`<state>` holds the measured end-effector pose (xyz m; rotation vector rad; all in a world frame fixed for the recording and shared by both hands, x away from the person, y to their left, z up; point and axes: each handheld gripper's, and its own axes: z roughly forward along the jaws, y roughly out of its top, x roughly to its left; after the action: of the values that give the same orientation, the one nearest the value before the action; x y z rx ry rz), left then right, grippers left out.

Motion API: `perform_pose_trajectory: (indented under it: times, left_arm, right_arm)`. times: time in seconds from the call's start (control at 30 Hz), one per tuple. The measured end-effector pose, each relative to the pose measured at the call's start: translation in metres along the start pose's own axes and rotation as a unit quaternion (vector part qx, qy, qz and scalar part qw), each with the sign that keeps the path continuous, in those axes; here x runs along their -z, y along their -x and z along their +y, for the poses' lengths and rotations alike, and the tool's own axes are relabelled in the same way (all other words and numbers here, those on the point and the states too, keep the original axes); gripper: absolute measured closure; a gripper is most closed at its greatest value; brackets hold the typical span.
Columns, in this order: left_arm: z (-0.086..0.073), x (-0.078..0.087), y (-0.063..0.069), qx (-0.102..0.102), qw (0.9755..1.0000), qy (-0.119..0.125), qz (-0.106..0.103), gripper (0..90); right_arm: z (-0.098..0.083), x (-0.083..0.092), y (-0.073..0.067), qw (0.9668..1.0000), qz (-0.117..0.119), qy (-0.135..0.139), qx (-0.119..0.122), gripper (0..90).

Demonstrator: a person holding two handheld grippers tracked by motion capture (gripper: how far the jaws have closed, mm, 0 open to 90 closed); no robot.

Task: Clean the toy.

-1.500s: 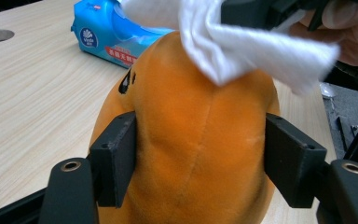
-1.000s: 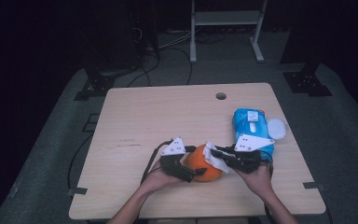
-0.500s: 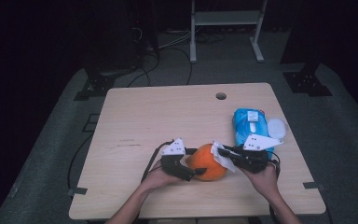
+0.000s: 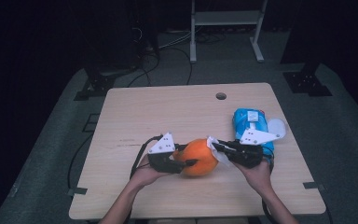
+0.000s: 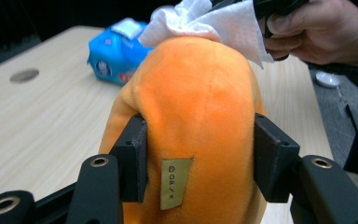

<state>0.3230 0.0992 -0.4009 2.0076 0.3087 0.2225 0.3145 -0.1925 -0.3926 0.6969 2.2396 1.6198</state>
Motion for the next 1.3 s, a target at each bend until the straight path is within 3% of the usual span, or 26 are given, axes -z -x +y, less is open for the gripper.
perform_pose_trajectory:
  times: [0.27, 0.5, 0.63, 0.73, 0.8, 0.97, 1.23, 1.3]
  left_arm:
    - [-0.003, -0.009, -0.001, 0.017, 0.9996, -0.023, -0.003, 46.5]
    - [-0.004, -0.013, 0.001, 0.023, 0.9993, -0.029, -0.002, 46.3]
    - [-0.006, -0.015, 0.001, 0.011, 0.9993, -0.035, -0.004, 43.3]
    - [-0.008, -0.019, 0.002, 0.009, 0.9996, -0.027, -0.005, 34.7]
    - [-0.009, -0.019, -0.001, 0.025, 0.9995, -0.016, -0.009, 26.0]
    - [-0.014, -0.021, -0.007, 0.04, 0.9992, -0.002, -0.004, 14.4]
    - [-0.027, -0.029, -0.018, 0.078, 0.9968, 0.004, -0.016, 9.6]
    - [-0.03, -0.035, -0.02, 0.102, 0.9944, 0.003, -0.028, 9.4]
  right_arm:
    - [0.004, -0.007, -0.013, 0.9999, 0.008, 0.003, 0.013, 82.6]
    - [0.01, -0.018, -0.029, 0.9985, 0.022, -0.012, 0.05, 82.5]
    - [0.004, -0.018, -0.022, 0.9987, 0.021, -0.021, 0.04, 82.5]
    - [-0.001, -0.017, -0.018, 0.9989, 0.02, -0.027, 0.034, 82.5]
    - [-0.005, -0.015, -0.016, 0.999, 0.013, -0.031, 0.03, 82.5]
    - [-0.015, -0.005, -0.005, 0.9993, -0.006, -0.035, 0.015, 82.5]
    - [-0.03, 0.008, 0.015, 0.9988, -0.023, -0.037, -0.023, 82.4]
    - [-0.032, 0.01, 0.018, 0.9986, -0.025, -0.038, -0.028, 82.4]
